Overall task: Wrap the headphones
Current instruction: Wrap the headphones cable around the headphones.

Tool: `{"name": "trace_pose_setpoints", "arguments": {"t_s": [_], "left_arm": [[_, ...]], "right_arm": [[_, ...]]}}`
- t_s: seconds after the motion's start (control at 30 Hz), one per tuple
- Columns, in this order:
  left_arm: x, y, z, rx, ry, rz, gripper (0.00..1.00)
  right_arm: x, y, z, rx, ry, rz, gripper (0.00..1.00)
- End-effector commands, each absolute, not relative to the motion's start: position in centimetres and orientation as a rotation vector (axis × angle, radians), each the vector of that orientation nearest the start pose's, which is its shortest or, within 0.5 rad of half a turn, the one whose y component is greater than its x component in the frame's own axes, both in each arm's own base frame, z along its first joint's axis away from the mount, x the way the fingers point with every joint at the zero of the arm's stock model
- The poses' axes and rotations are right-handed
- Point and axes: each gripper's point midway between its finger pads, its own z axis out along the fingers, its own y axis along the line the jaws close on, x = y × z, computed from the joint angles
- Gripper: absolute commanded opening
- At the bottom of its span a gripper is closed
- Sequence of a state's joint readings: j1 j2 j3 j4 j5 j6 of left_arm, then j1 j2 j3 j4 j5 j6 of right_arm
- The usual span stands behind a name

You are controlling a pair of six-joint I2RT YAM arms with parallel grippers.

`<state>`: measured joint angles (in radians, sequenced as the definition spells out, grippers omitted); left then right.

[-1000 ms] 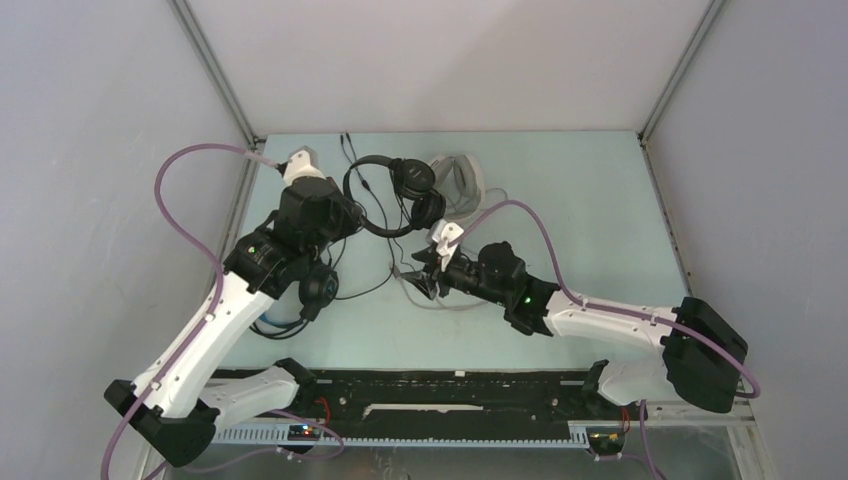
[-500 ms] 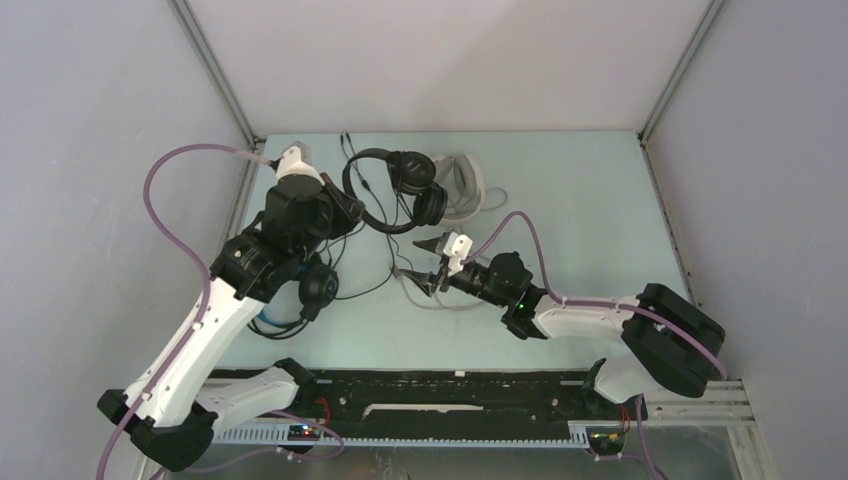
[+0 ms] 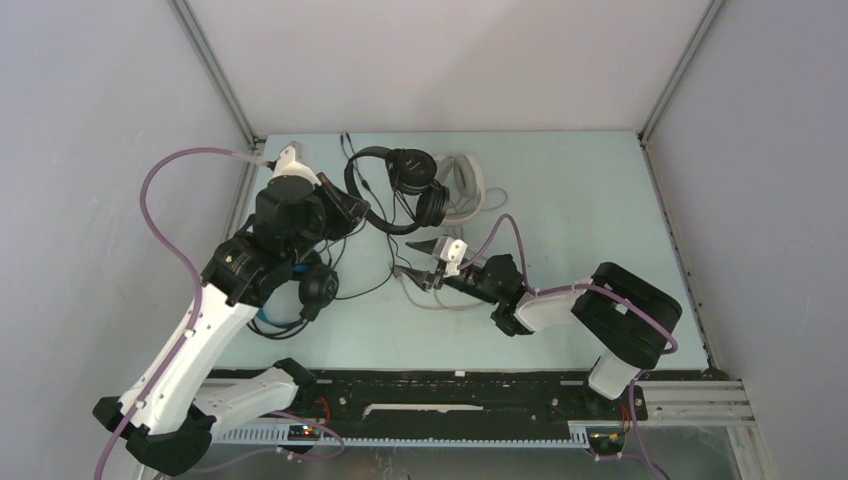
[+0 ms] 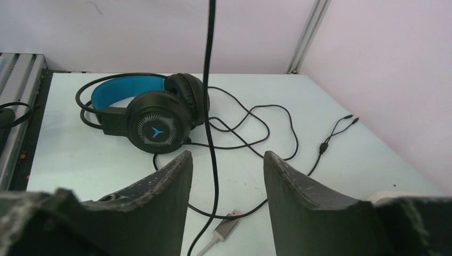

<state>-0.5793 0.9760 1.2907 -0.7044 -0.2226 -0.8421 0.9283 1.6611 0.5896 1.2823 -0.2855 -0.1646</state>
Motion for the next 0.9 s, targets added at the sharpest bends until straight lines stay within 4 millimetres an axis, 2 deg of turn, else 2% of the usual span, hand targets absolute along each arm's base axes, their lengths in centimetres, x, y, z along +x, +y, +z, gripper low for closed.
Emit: {"name": "trace_pose_setpoints", "arguments": {"t_s": [0.0,0.07,0.23,0.3,0.53,0.63,0.87], "left_arm": [[25.8,-17.0,40.4,-0.427,1.813,-0.901,0.00],[25.7,-17.3,40.8,-0.426,1.796,-0.937,0.00],[25.2,-18.1,42.5,-0.422,1.745,-1.044,0.00],[25.0,-18.4,43.2,-0.416,1.727,-1.077,0.00],[24.9,-18.3,43.6,-0.422,1.713,-1.092,0.00],[24.9,-18.4,43.6,-0.422,1.715,-1.097,0.00],[24.9,-18.7,43.7,-0.421,1.715,-1.114,0.00]], "right_arm": [[24.6,39.5,20.8,-0.894,1.030,0.851,0.51],[24.8,39.5,19.8,-0.902,1.067,0.855,0.42],[24.6,39.7,17.8,-0.935,1.132,0.870,0.07],[24.6,39.6,17.4,-0.935,1.141,0.873,0.00],[24.6,39.4,17.5,-0.927,1.142,0.890,0.05],[24.8,39.4,17.6,-0.919,1.133,0.898,0.18],[25.5,39.7,17.9,-0.899,1.118,0.901,0.27]]}}
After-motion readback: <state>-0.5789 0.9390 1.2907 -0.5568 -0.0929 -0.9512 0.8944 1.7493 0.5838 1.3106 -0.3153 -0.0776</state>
